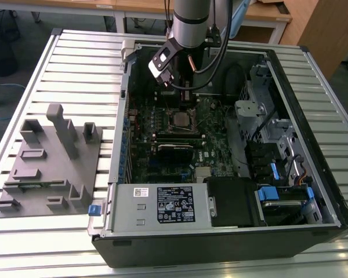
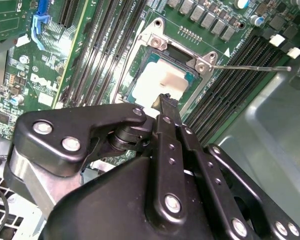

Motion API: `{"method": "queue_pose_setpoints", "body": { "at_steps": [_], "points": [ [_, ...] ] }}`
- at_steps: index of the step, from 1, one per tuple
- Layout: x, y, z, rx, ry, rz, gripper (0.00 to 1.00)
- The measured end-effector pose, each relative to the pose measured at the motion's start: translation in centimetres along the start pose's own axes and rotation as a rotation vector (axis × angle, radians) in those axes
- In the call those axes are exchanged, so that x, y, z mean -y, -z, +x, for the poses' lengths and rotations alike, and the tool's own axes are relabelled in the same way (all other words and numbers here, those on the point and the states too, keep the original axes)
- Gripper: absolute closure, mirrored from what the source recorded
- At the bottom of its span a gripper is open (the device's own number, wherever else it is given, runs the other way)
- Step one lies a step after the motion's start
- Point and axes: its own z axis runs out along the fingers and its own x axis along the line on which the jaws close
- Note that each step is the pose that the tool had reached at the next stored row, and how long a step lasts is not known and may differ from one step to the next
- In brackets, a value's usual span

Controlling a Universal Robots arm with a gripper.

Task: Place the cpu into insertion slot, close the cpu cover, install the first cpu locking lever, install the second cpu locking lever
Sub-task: 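Close the cpu cover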

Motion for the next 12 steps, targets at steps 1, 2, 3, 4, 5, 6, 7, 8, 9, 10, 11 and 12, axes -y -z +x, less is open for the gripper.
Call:
{"method": "queue_pose_setpoints", "body": {
  "at_steps": [1,2,3,4,5,6,7,8,9,10,11,12],
  "points": [
    [-0.01,0.17,0.0,0.0,0.0,0.0,0.9],
    [-0.02,0.36,0.0,0.0001,0.0,0.0,0.9],
    [-0.03,0.56,0.0,0.0001,0.0,0.0,0.9],
    [-0.04,0.78,0.01,0.0,0.0,0.0,0.9],
    [-0.05,0.99,0.01,0.0001,0.0,0.0,0.9],
    [-0.06,1.12,0.01,0.0001,0.0,0.0,0.9],
    [-0.06,1.23,0.01,0.0001,0.0,0.0,0.9],
    [-0.06,1.31,0.01,0.0001,0.0,0.0,0.9],
    [-0.07,1.32,0.02,-0.0001,0.0,-0.0001,0.9],
    [-0.07,1.32,0.02,-0.0002,0.0,-0.0002,0.9],
    [-0.07,1.33,0.02,-0.0003,0.0,-0.0002,0.9],
    [-0.07,1.35,0.01,-0.0001,0.0,0.0,0.9]
  ]
}}
